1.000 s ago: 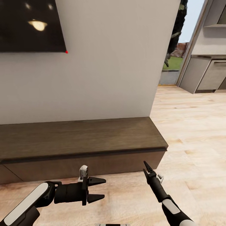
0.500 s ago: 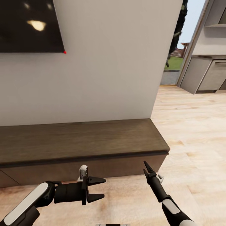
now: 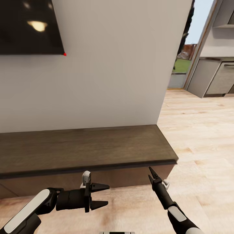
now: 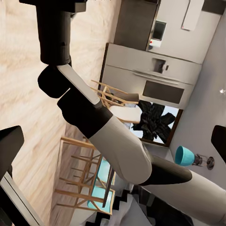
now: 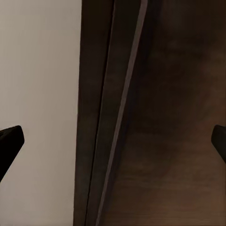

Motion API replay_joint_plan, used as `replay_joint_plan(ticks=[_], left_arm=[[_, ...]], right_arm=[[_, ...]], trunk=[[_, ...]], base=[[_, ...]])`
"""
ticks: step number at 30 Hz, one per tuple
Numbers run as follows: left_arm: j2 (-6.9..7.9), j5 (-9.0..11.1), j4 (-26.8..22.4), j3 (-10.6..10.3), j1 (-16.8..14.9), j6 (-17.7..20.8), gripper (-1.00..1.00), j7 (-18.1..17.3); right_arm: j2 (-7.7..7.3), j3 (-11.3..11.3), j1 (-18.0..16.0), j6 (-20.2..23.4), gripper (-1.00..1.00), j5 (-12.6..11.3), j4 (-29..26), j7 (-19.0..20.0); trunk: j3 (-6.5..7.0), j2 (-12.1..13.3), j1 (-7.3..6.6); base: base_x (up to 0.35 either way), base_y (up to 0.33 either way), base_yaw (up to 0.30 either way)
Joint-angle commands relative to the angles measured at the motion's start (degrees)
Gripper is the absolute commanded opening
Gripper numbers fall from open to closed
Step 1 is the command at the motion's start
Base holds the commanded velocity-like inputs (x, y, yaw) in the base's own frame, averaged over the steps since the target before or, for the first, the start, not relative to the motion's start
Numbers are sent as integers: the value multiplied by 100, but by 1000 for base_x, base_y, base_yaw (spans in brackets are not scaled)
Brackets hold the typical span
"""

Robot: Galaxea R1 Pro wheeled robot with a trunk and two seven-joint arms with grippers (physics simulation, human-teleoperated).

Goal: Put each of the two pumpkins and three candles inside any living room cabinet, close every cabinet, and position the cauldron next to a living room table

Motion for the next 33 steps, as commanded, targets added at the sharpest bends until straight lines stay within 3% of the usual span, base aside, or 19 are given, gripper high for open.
replay_joint_plan(ticks=[1, 33], left_arm=[[3, 61, -5, -5, -4, 4, 100, 56], [9, 61, 3, -3, -4, 2, 100, 56]], right_arm=[[-1, 7, -3, 60, 100, -57, 4, 21], [0, 8, -3, 54, 100, -53, 4, 21]], trunk=[[-5, -2, 0], [-5, -2, 0]], base=[[75, 0, 0], [33, 0, 0]])
